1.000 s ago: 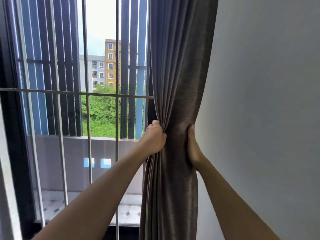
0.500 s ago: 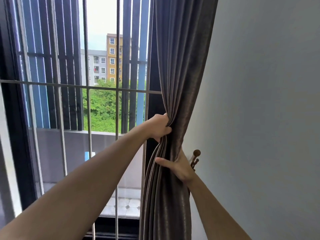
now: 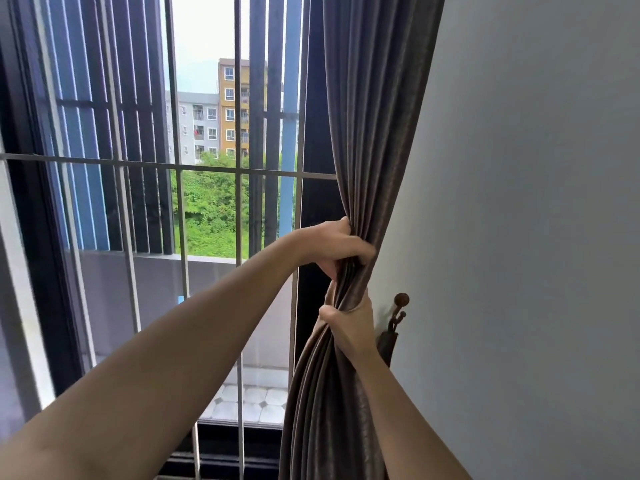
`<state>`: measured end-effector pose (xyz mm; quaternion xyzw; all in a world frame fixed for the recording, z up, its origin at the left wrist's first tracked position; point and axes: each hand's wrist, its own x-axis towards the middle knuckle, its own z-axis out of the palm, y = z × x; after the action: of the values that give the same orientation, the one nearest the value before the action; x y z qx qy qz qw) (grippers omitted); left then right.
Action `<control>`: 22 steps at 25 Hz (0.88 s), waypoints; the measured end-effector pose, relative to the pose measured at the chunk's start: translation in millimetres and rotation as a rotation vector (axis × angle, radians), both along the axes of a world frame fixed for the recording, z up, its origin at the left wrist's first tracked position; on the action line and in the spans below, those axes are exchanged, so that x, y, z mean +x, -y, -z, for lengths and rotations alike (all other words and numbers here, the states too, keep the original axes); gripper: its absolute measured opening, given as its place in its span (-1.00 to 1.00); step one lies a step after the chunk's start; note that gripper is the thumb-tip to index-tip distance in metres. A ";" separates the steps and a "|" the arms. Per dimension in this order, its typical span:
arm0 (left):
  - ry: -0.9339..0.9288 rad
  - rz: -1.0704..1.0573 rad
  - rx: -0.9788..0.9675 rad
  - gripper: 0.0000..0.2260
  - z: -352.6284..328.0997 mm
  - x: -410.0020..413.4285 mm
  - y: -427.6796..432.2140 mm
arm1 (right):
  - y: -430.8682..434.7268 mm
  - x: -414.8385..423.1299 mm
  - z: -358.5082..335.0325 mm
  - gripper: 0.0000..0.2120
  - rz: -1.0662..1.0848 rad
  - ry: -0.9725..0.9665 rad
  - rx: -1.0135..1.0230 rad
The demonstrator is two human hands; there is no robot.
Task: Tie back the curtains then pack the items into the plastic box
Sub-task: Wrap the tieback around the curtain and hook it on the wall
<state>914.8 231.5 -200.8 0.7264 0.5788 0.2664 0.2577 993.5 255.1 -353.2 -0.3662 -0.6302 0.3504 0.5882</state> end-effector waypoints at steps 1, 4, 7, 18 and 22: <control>-0.015 -0.015 0.002 -0.39 0.4 -0.6 -1.9 | 1.2 0.8 -0.5 -0.69 -0.043 0.003 0.018; -0.202 -0.061 0.205 -0.18 4.6 -0.7 -11.6 | 7.1 6.3 -4.3 -0.73 -0.149 0.016 0.010; 0.210 0.003 0.190 -0.39 18.5 11.3 -16.4 | 9.1 11.6 -3.5 -0.74 -0.180 0.011 0.006; 0.420 -0.046 0.266 -0.54 32.5 15.5 -15.7 | 7.0 -1.6 2.1 -0.56 -0.004 0.050 -0.039; 0.708 0.277 0.208 -0.27 48.8 -5.8 -18.8 | 1.7 36.0 0.1 -0.70 -0.018 0.138 0.000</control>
<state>909.0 250.2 -249.6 0.6831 0.3207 0.5204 0.3997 1029.4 253.4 -353.3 -0.3838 -0.6725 0.3297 0.5402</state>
